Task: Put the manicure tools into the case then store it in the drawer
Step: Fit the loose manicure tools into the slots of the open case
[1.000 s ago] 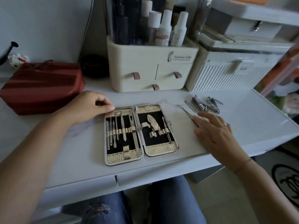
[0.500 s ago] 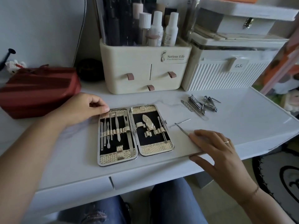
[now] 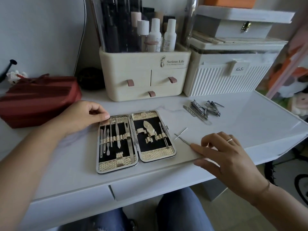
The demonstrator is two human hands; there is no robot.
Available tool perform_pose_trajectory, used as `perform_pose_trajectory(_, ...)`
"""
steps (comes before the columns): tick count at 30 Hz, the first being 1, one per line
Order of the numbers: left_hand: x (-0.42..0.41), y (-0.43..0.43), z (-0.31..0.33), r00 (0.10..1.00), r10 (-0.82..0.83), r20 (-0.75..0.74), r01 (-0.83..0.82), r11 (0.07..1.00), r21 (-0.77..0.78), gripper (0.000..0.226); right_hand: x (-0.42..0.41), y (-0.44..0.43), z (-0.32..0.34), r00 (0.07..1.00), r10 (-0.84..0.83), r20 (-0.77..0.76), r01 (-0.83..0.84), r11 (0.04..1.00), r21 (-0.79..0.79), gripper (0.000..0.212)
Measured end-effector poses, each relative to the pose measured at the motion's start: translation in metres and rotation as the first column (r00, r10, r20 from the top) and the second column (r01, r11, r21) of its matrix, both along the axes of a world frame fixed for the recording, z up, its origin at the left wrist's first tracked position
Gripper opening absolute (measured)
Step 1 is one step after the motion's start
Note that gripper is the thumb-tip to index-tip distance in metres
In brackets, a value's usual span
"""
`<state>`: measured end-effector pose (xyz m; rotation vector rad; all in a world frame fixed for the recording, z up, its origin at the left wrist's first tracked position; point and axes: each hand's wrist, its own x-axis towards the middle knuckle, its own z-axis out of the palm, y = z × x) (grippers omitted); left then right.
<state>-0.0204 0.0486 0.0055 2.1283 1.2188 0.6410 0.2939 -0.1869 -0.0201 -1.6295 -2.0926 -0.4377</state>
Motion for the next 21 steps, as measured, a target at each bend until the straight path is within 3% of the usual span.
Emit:
perform_pose_trajectory(6, 0.0, -0.001, -0.001, 0.999, -0.022, 0.026, 0.022, 1.0, 0.019, 0.003, -0.006, 0.02, 0.014, 0.983, -0.176, -0.049, 0.165, 0.97, -0.181, 0.062)
perform_pose_trajectory(11, -0.001, 0.0, 0.0, 0.998, -0.043, 0.039, 0.043, 0.999, -0.003, 0.007, 0.005, 0.049, 0.028, 0.945, -0.177, -0.274, 0.105, 0.96, -0.259, 0.027)
perform_pose_trajectory(16, 0.0, 0.0, 0.002, 0.998, -0.05, 0.024, 0.05, 0.999, -0.002, 0.004, 0.014, 0.09, 0.039, 0.933, -0.087, -0.348, -0.075, 0.902, -0.425, 0.022)
perform_pose_trajectory(21, 0.001, -0.001, 0.002, 0.998, -0.049, 0.028, 0.049, 0.999, 0.0, 0.004, 0.018, 0.113, 0.044, 0.944, -0.069, -0.322, -0.107, 0.861, -0.498, 0.007)
